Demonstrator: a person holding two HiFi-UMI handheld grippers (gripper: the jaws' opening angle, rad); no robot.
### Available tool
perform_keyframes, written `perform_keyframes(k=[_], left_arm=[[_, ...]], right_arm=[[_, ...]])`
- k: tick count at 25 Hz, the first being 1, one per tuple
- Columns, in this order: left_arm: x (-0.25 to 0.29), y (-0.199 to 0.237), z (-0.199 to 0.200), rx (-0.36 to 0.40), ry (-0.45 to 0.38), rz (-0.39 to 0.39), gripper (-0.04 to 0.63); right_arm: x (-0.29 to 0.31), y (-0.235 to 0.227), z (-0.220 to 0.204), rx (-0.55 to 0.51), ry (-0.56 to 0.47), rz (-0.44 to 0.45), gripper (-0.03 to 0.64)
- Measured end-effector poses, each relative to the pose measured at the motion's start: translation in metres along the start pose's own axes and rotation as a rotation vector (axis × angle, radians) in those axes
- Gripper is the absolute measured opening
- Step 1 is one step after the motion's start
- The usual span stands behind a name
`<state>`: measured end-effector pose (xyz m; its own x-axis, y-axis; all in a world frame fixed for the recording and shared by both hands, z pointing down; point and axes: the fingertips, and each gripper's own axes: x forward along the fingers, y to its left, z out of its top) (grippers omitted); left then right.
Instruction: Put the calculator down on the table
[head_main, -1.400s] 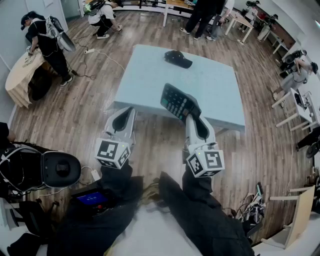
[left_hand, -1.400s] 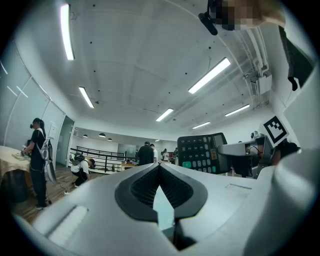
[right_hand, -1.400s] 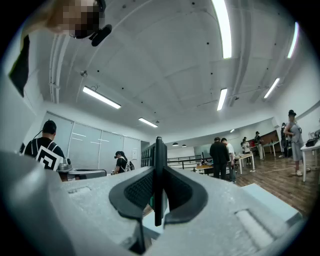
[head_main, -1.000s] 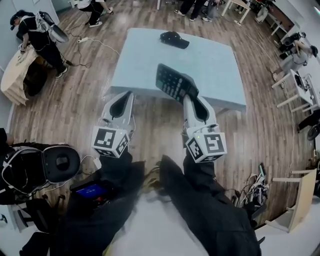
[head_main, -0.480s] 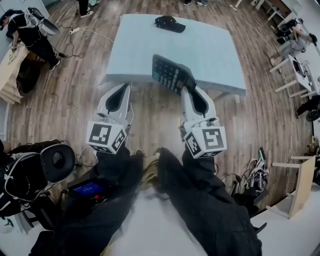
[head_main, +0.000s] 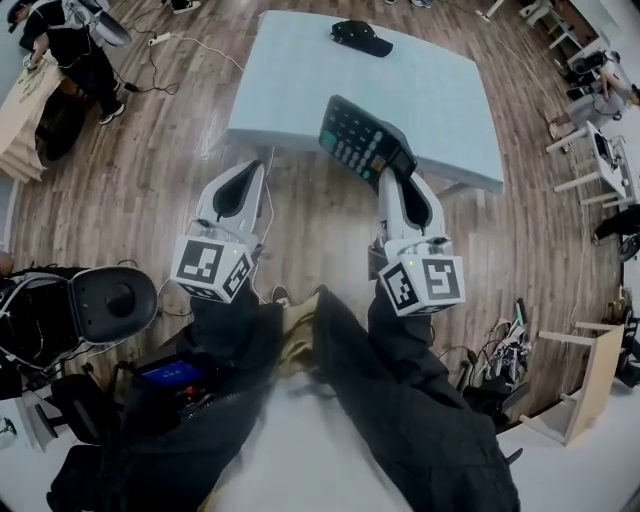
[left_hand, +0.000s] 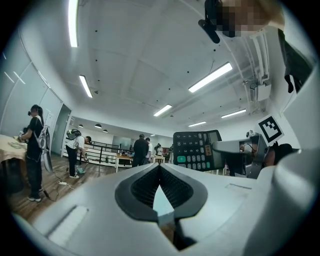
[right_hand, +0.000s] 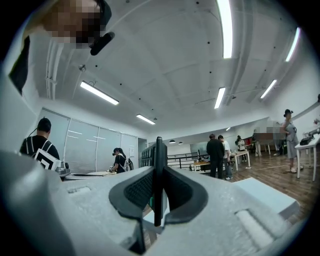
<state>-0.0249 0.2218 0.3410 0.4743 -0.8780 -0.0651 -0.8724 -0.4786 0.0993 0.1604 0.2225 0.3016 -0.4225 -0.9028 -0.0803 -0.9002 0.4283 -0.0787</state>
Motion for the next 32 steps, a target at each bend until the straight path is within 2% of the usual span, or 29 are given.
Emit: perform_keyframes(k=[8,19,25,32], left_arm=[[-0.017,0.039,-0.005,-0.02,-0.007,0.039,-0.005],[-0.008,0.056,-0.016,-0.052,0.003,0.019,-0.005],[0.014,0.077,-0.03,-0.056,0.022,0.033,-0.005],[0.067,0.122,-0.029,-0.038,0.027,0.074,-0.005]], right_arm=[[0.023,0.024,-0.01,0.006,0.017,0.019,0.048],[0.047,0.03,-0.025,0.002,0.057,0.025,0.049],[0.08,0.016,-0.046,0.032,0.071,0.03,0.049],[0.15,-0.011,-0.053,0.059,0.056,0.055,0.049]])
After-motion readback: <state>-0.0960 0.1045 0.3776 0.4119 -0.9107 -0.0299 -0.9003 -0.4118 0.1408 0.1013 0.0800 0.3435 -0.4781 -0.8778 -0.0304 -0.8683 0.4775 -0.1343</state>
